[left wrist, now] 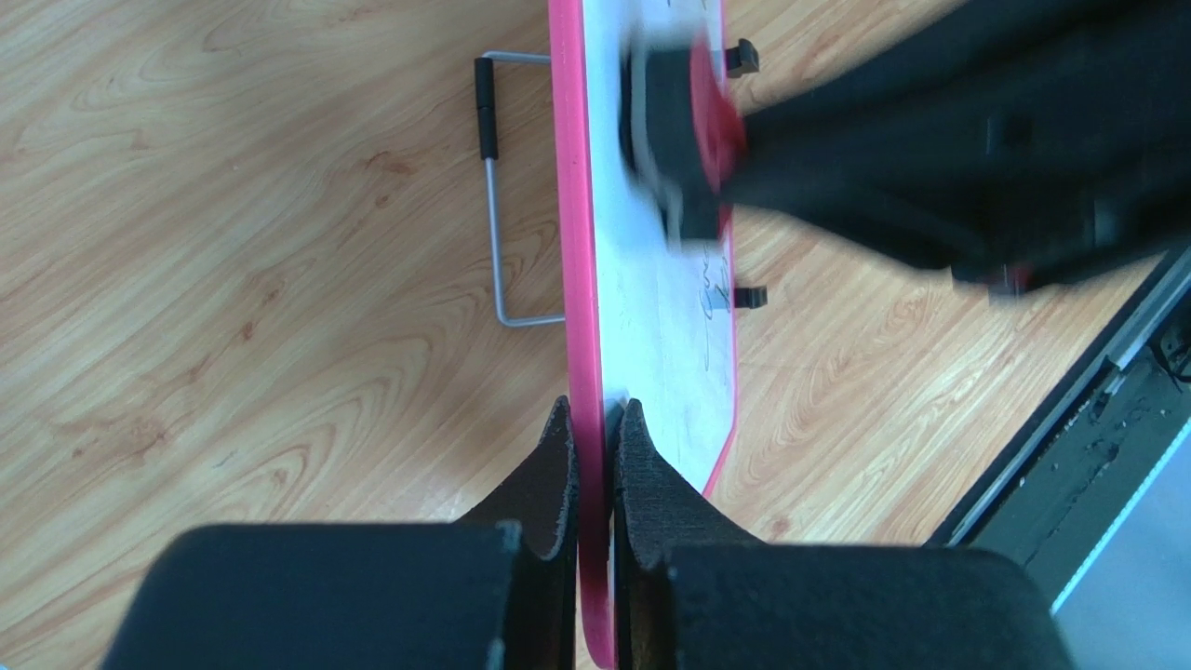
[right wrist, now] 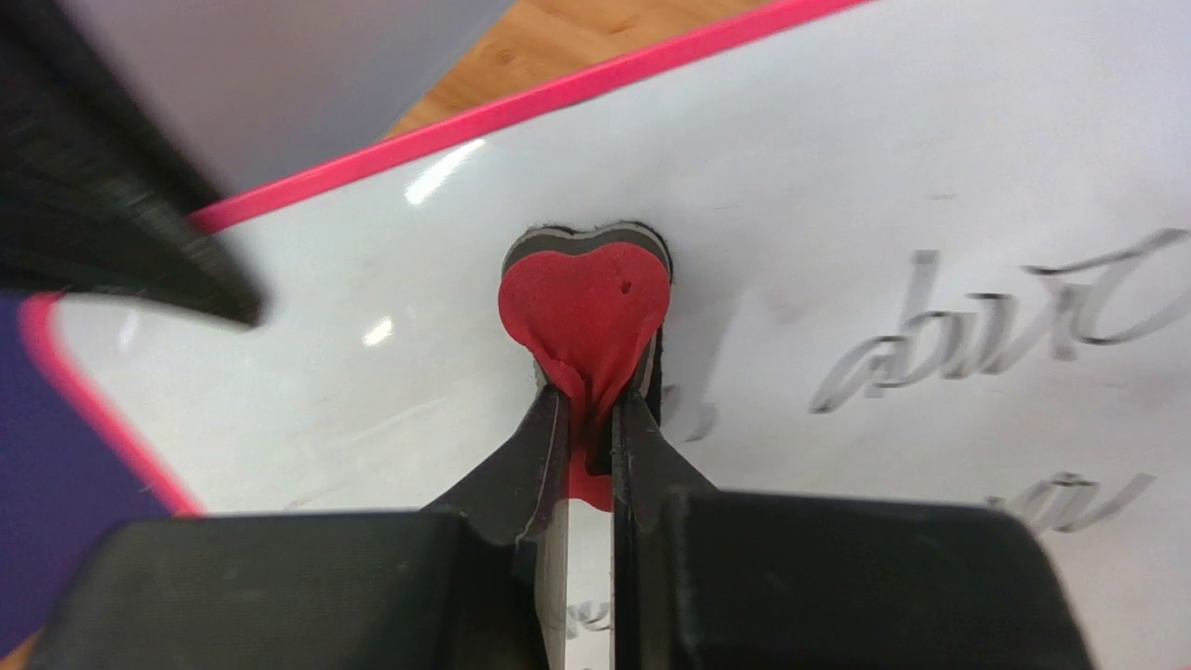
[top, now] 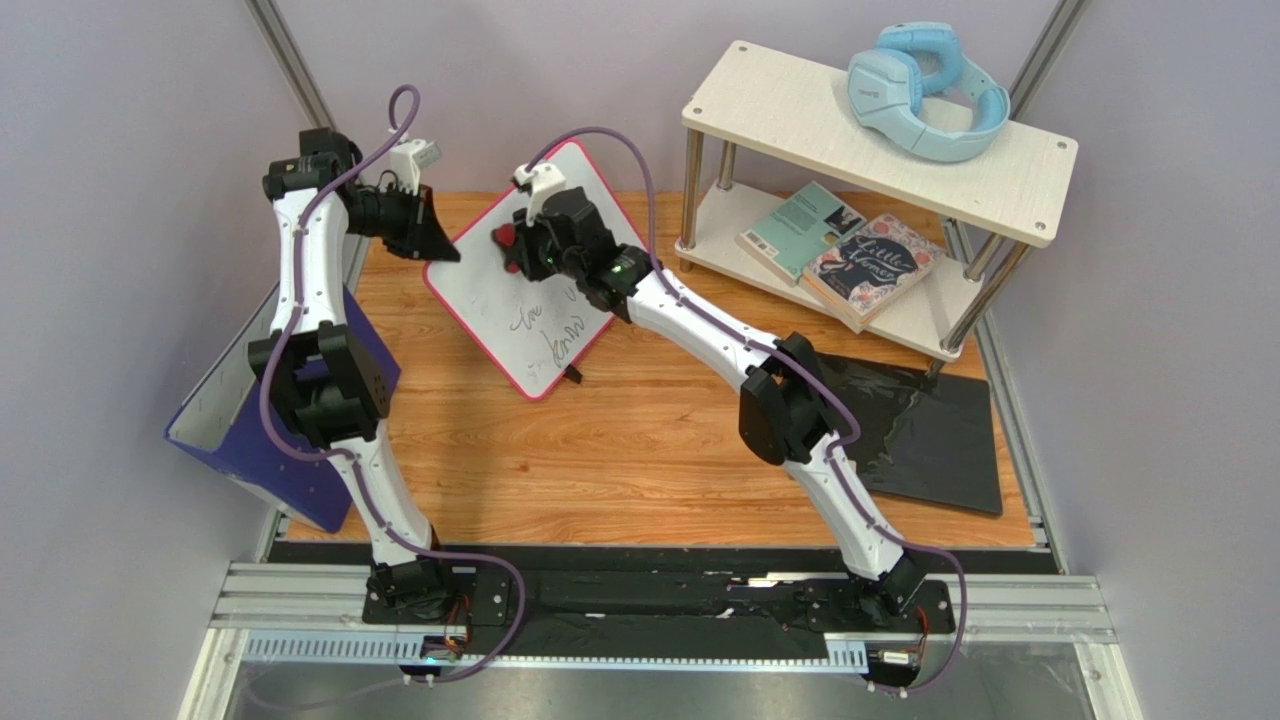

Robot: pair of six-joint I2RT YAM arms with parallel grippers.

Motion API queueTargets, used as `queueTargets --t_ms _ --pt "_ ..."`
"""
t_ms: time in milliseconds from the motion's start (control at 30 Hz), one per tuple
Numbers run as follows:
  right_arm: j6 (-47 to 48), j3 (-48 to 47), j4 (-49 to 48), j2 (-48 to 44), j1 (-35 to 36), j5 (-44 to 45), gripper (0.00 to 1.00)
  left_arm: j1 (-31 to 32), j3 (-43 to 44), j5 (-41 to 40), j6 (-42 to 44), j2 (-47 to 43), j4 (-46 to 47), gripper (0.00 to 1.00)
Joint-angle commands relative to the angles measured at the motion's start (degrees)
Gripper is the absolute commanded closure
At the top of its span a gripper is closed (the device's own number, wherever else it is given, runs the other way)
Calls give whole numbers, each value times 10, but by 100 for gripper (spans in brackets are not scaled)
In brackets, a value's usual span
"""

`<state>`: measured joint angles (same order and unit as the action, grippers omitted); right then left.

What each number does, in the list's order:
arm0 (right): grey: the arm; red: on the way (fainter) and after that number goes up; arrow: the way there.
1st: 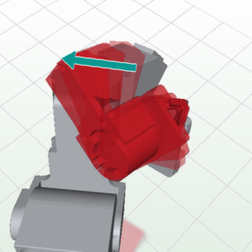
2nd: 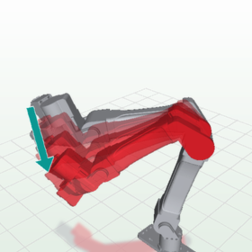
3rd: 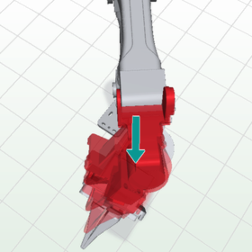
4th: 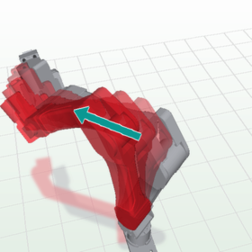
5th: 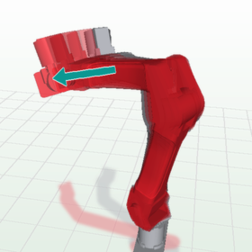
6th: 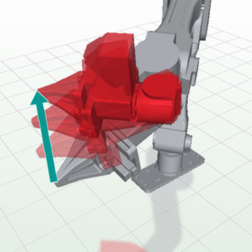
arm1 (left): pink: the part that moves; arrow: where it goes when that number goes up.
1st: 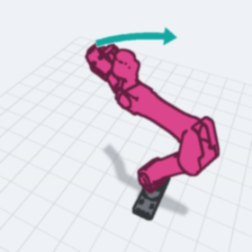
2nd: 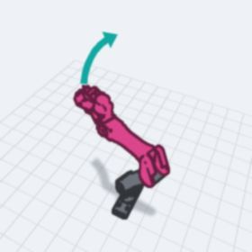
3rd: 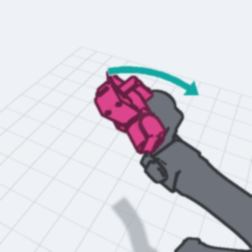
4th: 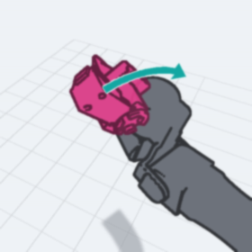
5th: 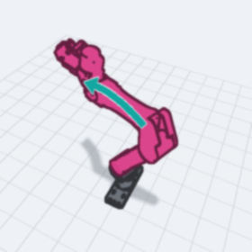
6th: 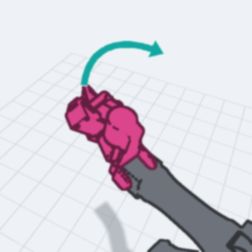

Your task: Erase the whiteboard

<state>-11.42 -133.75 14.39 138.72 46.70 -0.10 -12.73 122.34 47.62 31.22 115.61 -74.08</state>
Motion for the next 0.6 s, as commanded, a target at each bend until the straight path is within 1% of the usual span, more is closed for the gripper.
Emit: queueTargets --t_ms 0,67,100,200,400,567 --pt "-48 -27 47 56 -55 92 100 18 14 -6 73 -41 -48 100" --pt "-75 -43 73 67 -78 69 100 18 11 -11 73 -45 -45 100" --pt "-89 -50 79 74 -83 35 100 18 10 -12 74 -47 -44 100" --pt "-67 -59 85 82 -83 -20 100 19 2 -13 75 -54 -41 100" --pt "0 -36 79 49 -34 -110 100 22 -6 -11 85 -58 -49 100" --pt "46 -1 84 20 19 -136 100 22 -26 -16 89 -69 -46 100"
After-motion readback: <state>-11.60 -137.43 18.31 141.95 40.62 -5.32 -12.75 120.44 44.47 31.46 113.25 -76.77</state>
